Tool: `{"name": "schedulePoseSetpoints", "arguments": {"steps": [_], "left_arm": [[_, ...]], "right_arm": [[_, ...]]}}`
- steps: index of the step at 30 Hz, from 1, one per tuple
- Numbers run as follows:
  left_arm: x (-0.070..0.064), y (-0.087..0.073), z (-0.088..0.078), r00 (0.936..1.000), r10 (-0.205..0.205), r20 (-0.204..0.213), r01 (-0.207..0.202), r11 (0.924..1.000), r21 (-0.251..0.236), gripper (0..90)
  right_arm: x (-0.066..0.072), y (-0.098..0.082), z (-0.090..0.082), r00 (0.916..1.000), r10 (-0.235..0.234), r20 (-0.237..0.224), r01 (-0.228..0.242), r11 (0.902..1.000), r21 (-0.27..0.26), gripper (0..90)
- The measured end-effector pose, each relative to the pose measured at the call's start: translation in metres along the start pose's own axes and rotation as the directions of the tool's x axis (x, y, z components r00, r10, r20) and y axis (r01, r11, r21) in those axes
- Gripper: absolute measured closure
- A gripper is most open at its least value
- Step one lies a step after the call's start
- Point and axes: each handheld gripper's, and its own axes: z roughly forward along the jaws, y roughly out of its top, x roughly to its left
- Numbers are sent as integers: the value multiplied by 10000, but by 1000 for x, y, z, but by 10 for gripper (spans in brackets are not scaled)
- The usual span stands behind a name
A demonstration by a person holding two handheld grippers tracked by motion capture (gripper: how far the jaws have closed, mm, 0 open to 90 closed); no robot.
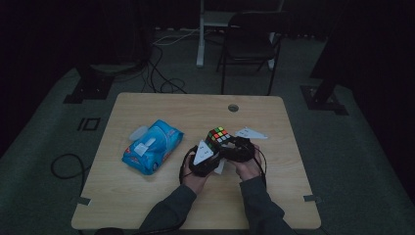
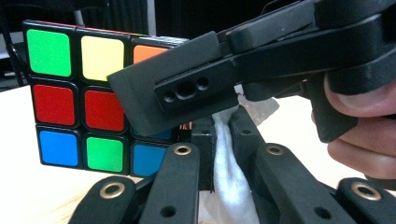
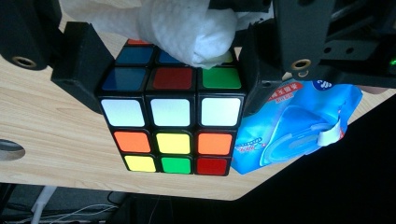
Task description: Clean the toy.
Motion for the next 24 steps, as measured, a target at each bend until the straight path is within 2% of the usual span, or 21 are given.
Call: {"name": "schedulePoseSetpoints", "arguments": {"steps": [6,16,24], "left_arm": [[1,-3,2,9999,-117,15,117,9999,37,845],[1,-8,3,10000,-78,-11,78,9997,250,845],[0,-7,-1,9999,-132,18,131,9998,120,845]], "right_arm": [[0,0,0,10000,41,-3,-41,10000,-27,346],[-2,3,-3,9999,104,53,-103,9998,-159,346],[-6,4,-6,9998,137,144,-134,9997,-215,346]]}}
